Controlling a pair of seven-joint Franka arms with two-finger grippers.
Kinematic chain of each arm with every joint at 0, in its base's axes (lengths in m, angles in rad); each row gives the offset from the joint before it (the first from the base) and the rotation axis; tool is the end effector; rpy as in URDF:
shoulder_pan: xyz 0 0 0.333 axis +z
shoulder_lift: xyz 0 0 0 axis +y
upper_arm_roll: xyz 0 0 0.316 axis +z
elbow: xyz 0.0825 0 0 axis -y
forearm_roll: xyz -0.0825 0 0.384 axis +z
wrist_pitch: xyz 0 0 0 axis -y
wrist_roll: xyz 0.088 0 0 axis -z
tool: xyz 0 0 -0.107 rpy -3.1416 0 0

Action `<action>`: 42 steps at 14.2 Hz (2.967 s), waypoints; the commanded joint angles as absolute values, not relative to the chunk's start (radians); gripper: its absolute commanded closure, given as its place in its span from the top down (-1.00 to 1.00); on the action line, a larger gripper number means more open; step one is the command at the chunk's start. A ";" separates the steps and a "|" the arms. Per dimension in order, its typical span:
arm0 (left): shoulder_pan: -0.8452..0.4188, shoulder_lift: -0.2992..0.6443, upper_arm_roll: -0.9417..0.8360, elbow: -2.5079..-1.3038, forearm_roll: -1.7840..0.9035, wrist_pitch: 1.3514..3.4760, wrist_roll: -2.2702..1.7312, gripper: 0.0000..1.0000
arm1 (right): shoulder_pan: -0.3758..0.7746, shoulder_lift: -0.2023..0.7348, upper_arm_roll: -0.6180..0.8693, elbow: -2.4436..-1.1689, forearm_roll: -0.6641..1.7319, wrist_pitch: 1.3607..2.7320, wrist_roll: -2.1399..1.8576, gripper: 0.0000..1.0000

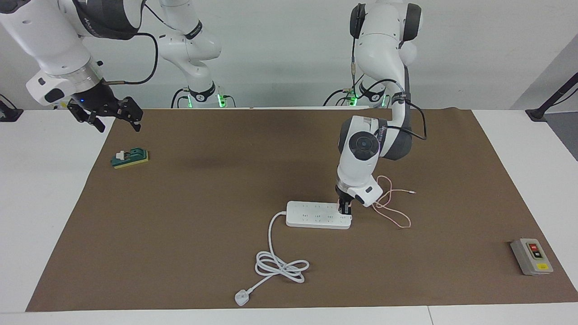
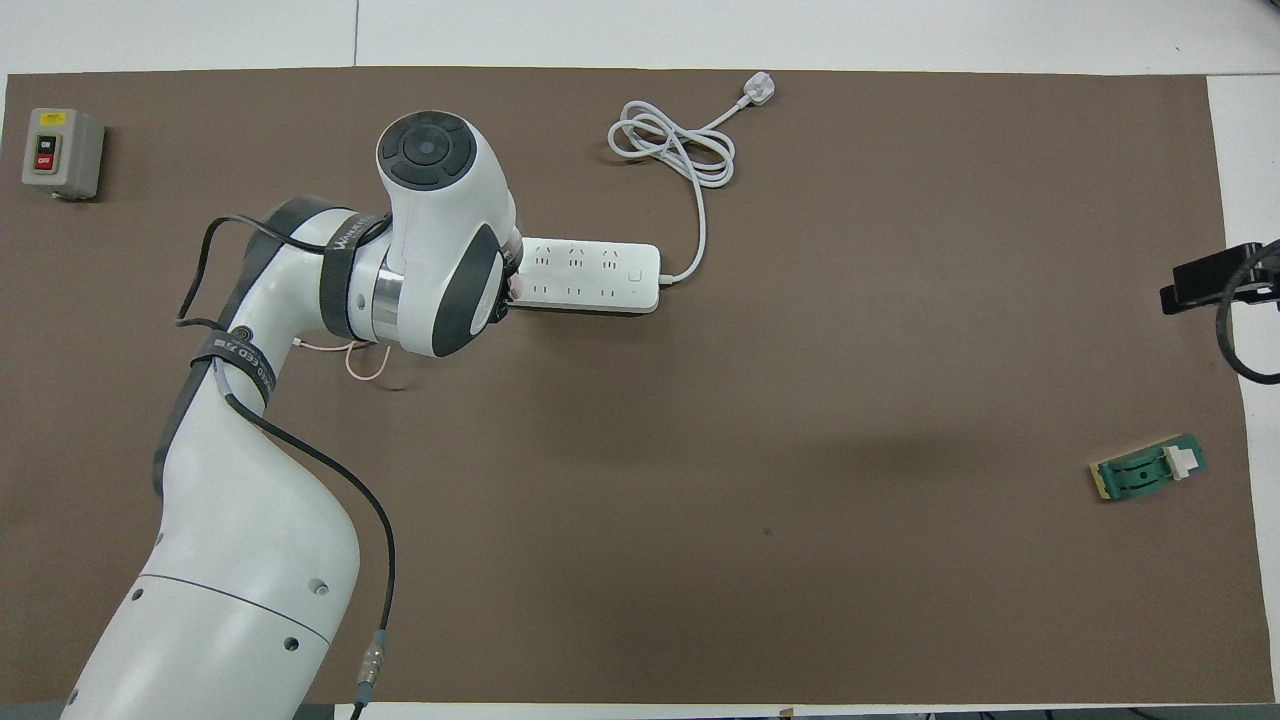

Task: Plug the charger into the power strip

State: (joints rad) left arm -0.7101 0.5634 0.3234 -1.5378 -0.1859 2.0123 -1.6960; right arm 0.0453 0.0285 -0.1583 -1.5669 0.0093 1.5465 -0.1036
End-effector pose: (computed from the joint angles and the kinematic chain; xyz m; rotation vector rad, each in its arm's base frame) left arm 0.6216 -0.3005 0.3340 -2.4094 -1.9326 0.0363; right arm 0.5566 -0.0609 0.6086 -3.1306 0.0148 0.0747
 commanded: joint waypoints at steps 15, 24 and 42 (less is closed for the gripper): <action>-0.437 0.131 0.347 -1.371 -0.114 1.431 -0.625 1.00 | 0.032 0.025 -0.152 -1.560 0.009 1.526 -0.118 1.00; -0.407 0.052 0.356 -1.384 -0.020 1.396 -0.087 1.00 | 0.032 0.025 -0.152 -1.560 0.009 1.526 -0.118 1.00; 0.052 -0.052 -0.031 -1.532 0.072 1.465 -0.021 1.00 | 0.029 0.021 -0.153 -1.557 0.018 1.535 -0.120 1.00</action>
